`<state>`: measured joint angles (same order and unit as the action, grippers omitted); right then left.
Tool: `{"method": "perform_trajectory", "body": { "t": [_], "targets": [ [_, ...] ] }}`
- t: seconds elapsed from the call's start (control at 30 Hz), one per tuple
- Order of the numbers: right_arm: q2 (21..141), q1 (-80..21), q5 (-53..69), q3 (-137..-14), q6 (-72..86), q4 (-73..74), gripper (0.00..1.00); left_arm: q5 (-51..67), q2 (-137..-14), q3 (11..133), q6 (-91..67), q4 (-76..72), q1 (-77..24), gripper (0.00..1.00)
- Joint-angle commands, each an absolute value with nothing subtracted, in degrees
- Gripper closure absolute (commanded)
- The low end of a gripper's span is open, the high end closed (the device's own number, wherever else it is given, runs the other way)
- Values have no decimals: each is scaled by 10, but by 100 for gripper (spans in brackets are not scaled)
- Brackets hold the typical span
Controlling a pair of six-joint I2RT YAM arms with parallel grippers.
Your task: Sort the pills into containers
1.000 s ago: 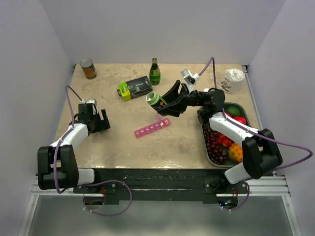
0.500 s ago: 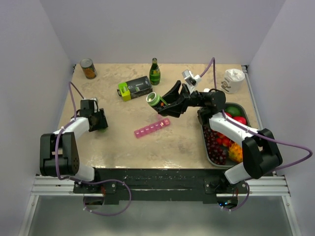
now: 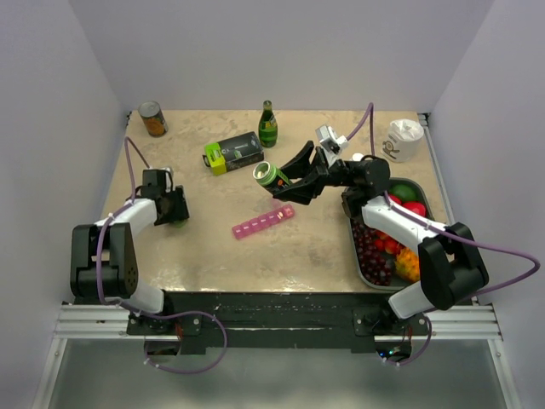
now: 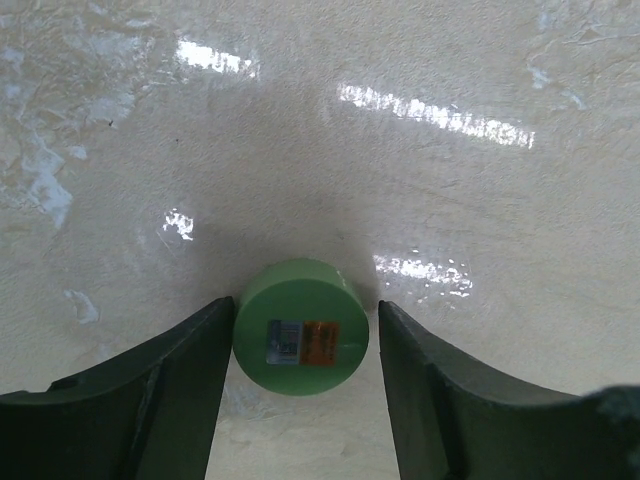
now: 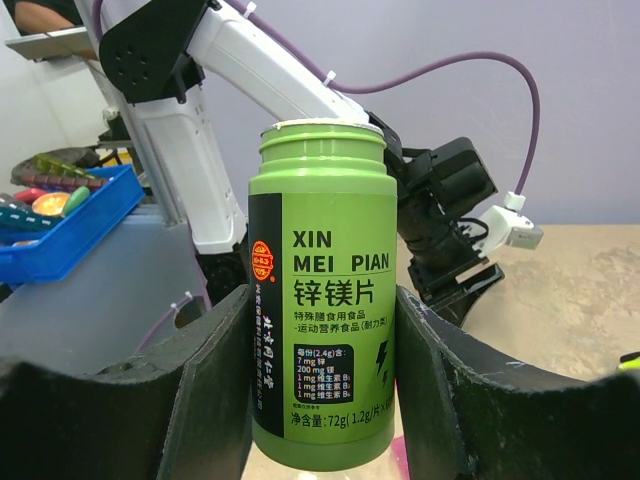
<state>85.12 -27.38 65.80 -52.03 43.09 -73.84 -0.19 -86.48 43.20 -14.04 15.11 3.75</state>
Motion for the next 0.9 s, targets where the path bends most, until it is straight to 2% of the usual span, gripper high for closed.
{"method": "perform_trajectory", "body": {
  "t": [0.0,0.07,0.33,0.4,0.5,0.67,0.7,0.87],
  "targets": [
    [846,-274,654,-521,404,-779,100,-24,-882,444,-128,173,26,35],
    [845,-275,655,-521,403,-774,100,-27,-882,444,-128,173,25,37],
    [841,-274,657,-519,360,-722,100,-3,-850,442,-127,169,16,71],
    [838,-273,660,-519,328,-699,100,58,-815,435,-132,157,13,76],
    [832,-272,662,-520,219,-595,100,163,-761,421,-151,143,9,80],
    [810,-272,647,-549,-20,-280,100,350,-659,367,-261,63,-13,83],
    [808,-272,643,-551,-68,-249,100,398,-646,356,-284,15,-27,83],
    [787,-272,625,-545,-139,-142,100,471,-586,302,-412,-116,-69,85]
  ]
}}
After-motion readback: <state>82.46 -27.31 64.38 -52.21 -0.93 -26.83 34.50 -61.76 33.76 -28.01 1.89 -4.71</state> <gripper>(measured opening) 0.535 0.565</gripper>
